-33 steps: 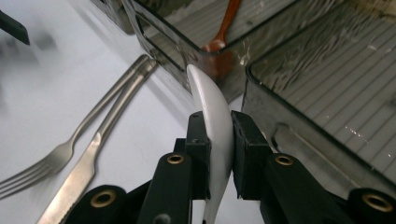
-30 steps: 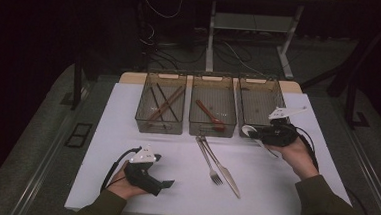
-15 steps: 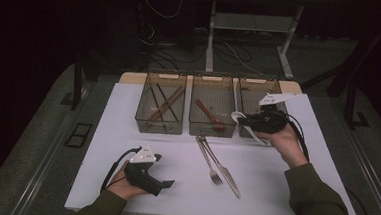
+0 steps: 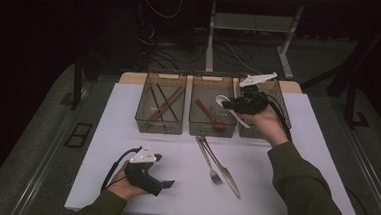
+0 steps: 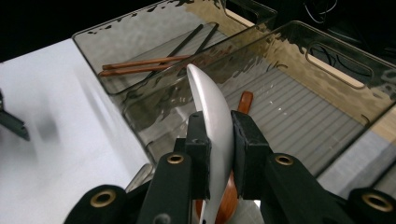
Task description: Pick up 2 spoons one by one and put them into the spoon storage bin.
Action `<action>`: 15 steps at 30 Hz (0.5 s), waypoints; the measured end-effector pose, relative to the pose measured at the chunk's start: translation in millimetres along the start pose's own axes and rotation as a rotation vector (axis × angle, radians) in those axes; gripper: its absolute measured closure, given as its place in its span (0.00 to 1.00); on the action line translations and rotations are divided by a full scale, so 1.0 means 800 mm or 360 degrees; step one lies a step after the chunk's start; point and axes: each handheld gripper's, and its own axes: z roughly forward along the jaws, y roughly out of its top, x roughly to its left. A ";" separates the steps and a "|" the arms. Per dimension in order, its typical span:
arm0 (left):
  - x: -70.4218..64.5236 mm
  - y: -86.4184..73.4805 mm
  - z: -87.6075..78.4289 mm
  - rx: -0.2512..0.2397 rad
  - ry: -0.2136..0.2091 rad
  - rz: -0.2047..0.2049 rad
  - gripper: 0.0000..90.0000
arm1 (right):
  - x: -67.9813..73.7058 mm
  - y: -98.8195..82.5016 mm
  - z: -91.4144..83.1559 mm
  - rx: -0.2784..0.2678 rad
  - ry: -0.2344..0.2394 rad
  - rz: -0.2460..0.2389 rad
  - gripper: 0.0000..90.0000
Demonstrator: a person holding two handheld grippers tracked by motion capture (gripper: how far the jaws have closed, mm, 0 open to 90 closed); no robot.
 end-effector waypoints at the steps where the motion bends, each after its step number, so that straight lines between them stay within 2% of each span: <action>1: 0.000 0.000 0.000 -0.0001 -0.0001 0.0000 0.00 | 0.000 0.002 0.004 0.0007 0.0001 -0.0001 0.87; 2: 0.001 0.000 0.000 0.0016 0.0000 0.0016 0.00 | -0.001 0.004 0.008 0.0009 -0.0001 -0.0007 0.87; 4: -0.001 0.000 0.000 -0.0008 -0.0002 -0.0009 0.00 | -0.001 0.007 0.017 0.0016 0.0003 -0.0006 0.87; 11: 0.000 0.001 0.000 -0.0005 -0.0002 0.0006 0.00 | -0.002 0.017 0.045 0.0046 0.0007 -0.0014 0.86; 15: -0.001 0.001 0.000 -0.0021 -0.0003 0.0000 0.00 | 0.000 0.022 0.060 0.0083 -0.0006 -0.0046 0.86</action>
